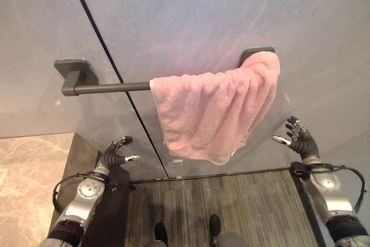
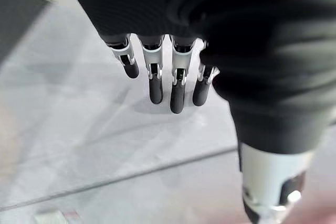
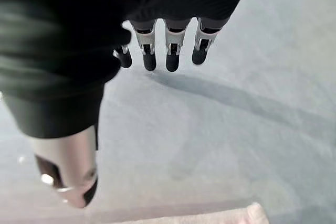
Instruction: Put brush and paste in cup on sink, flatten towel.
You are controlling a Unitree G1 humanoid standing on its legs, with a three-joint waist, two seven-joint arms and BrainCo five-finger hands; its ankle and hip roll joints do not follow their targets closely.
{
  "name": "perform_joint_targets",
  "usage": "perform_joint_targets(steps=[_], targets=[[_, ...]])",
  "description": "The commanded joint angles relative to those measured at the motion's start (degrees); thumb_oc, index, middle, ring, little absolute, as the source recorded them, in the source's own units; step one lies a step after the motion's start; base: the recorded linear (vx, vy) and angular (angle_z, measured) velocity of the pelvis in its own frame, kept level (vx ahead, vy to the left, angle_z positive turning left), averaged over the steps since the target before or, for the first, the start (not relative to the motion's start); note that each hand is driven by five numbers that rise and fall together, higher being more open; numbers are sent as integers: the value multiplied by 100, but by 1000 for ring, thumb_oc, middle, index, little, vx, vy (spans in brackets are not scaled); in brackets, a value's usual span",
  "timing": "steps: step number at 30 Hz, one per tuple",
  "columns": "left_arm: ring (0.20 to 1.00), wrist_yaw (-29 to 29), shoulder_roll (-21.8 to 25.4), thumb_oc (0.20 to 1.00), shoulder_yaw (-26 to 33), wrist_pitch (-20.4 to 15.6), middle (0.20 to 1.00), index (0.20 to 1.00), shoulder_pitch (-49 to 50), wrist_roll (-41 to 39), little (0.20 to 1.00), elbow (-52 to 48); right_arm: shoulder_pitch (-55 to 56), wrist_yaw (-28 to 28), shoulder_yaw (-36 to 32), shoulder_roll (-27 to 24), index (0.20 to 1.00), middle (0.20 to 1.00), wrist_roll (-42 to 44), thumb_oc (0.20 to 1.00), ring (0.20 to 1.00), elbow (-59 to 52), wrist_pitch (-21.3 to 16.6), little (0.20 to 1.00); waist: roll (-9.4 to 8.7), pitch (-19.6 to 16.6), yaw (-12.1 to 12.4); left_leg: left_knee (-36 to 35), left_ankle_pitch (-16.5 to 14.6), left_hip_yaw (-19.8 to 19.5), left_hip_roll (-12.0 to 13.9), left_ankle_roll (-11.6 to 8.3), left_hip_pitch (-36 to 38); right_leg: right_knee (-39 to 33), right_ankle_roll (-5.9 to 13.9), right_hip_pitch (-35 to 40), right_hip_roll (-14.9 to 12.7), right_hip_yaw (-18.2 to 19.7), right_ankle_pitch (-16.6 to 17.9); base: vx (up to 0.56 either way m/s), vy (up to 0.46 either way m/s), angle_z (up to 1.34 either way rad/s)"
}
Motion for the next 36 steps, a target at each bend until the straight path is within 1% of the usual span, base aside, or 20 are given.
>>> perform_joint_targets(steps=[1,2,3,5,7,8,10,11,16,17,18,23,27,29,30,31,32,33,34,36], targets=[[1000,-216,360,1000,-307,-507,1000,1000,-919,-408,1000,-345,-782,393,437,-518,1000,1000,466,1000,1000,-114,-230,1000,-189,-431,91,21,150,52,56,-261,26,303,459,-35,-252,13,-180,1,-4,-3],[1000,-251,412,1000,-438,-509,1000,1000,-1056,-458,1000,-378,-880,455,552,-587,1000,1000,621,1000,1000,-53,-179,1000,-191,-428,93,21,156,56,57,-269,20,296,465,-48,-253,23,-164,0,0,0],[1000,-380,566,1000,-679,-537,1000,1000,-1325,-585,1000,-534,-1079,787,813,-715,1000,1000,1075,1000,1000,-101,-75,1000,-195,-424,98,21,164,54,65,-287,-2,286,469,-71,-254,15,-146,0,0,0],[1000,-381,566,1000,-678,-538,1000,1000,-1329,-587,1000,-530,-1087,791,817,-717,1000,1000,1080,1000,1000,-94,-76,1000,-194,-420,97,21,164,54,65,-287,-1,286,469,-70,-253,15,-147,0,0,0],[1000,-524,682,1000,-1097,-564,1000,1000,-1800,-736,1000,-629,-1528,1065,1230,-824,1000,1000,1627,1000,1000,-80,45,1000,-180,-382,102,21,183,52,84,-319,-29,270,476,-98,-256,3,-118,-11,-17,0],[1000,-546,659,1000,-1267,-577,1000,1000,-2040,-786,1000,-684,-1772,1154,1405,-773,1000,1000,1900,1000,1000,-43,99,1000,-159,-353,112,21,207,35,87,-333,-62,255,477,-118,-251,-9,-104,-27,-37,-3],[1000,-560,625,1000,-1329,-595,1000,1000,-2135,-799,1000,-652,-1913,1218,1525,-764,1000,1000,2002,1000,1000,-60,122,1000,-149,-338,107,21,226,24,91,-346,-83,236,479,-124,-246,-20,-90,-26,-27,-4],[1000,-522,466,1000,-1527,-615,1000,1000,-2436,-793,1000,-631,-2261,1336,1855,-692,1000,1000,2226,1000,1000,-183,173,1000,-123,-318,113,21,268,2,103,-375,-152,162,487,-163,-244,-37,-33,-36,-26,-3],[1000,-416,263,1000,-1696,-649,1000,1000,-2723,-784,1000,-708,-2740,1383,2375,-644,1000,1000,2198,1000,1000,-391,232,1000,-114,-298,107,21,309,-17,137,-411,-224,117,494,-193,-230,-66,14,-14,-9,-1],[1000,-376,183,1000,-1703,-646,1000,1000,-2747,-770,1000,-708,-2796,1330,2396,-563,1000,1000,2185,1000,1000,-399,217,1000,-116,-296,107,21,311,-21,146,-413,-223,112,491,-184,-226,-71,15,0,0,0],[1000,-315,57,1000,-1712,-650,1000,1000,-2788,-755,1000,-714,-2919,1210,2390,-320,1000,1000,2180,1000,1000,-333,164,1000,-120,-302,117,21,304,-24,153,-406,-214,109,486,-165,-219,-78,13,0,0,0],[1000,-221,-127,1000,-1627,-630,1000,1000,-2693,-720,1000,-758,-3193,1098,2572,174,1000,1000,2156,1000,1000,-443,122,1000,-154,-324,145,21,260,-23,162,-391,-145,94,472,-96,-206,-92,-8,0,0,0],[1000,-190,-167,1000,-1531,-607,1000,1000,-2545,-680,1000,-767,-3311,1061,2657,372,1000,1000,2065,1000,1000,-518,122,1000,-186,-356,180,21,228,-29,158,-379,-119,73,472,-61,-205,-89,-11,0,0,0],[1000,-162,-215,1000,-1479,-574,1000,1000,-2445,-641,1000,-719,-3399,907,2668,514,1000,1000,1902,1000,1000,-464,99,1000,-207,-379,213,21,205,-43,149,-362,-96,61,478,-28,-214,-103,-8,0,0,0],[1000,-162,-228,1000,-1471,-560,1000,1000,-2430,-632,1000,-710,-3405,868,2651,549,956,956,1860,956,956,-447,93,956,-217,-389,220,21,195,-50,140,-354,-88,54,478,-13,-219,-104,-8,0,0,0],[1000,-154,-229,1000,-1476,-553,1000,1000,-2413,-627,1000,-719,-3408,803,2634,580,489,489,1806,489,489,-434,93,489,-230,-399,228,21,182,-57,131,-345,-80,47,478,2,-222,-103,-8,0,0,0],[1000,-130,-245,1000,-1457,-548,1000,1000,-2382,-625,1000,-712,-3404,712,2597,613,200,200,1758,200,200,-432,83,200,-242,-410,234,21,169,-62,123,-337,-71,46,480,10,-229,-111,-4,0,0,0],[922,-110,-274,922,-1430,-542,922,922,-2369,-604,922,-692,-3379,633,2522,695,200,200,1724,200,200,-404,58,200,-250,-425,241,21,151,-64,116,-327,-61,42,485,23,-234,-119,-5,13,31,0],[200,-50,-318,200,-1383,-536,200,200,-2329,-560,200,-682,-3319,536,2419,817,200,200,1704,200,200,-389,36,200,-260,-442,250,21,137,-70,114,-319,-53,37,487,32,-243,-120,-3,11,35,0],[200,6,-374,200,-1224,-533,200,200,-2165,-560,200,-731,-3166,466,2251,885,200,200,1634,200,200,-638,-8,200,-289,-472,260,21,107,-81,103,-303,-48,29,498,47,-258,-126,0,5,16,0]])
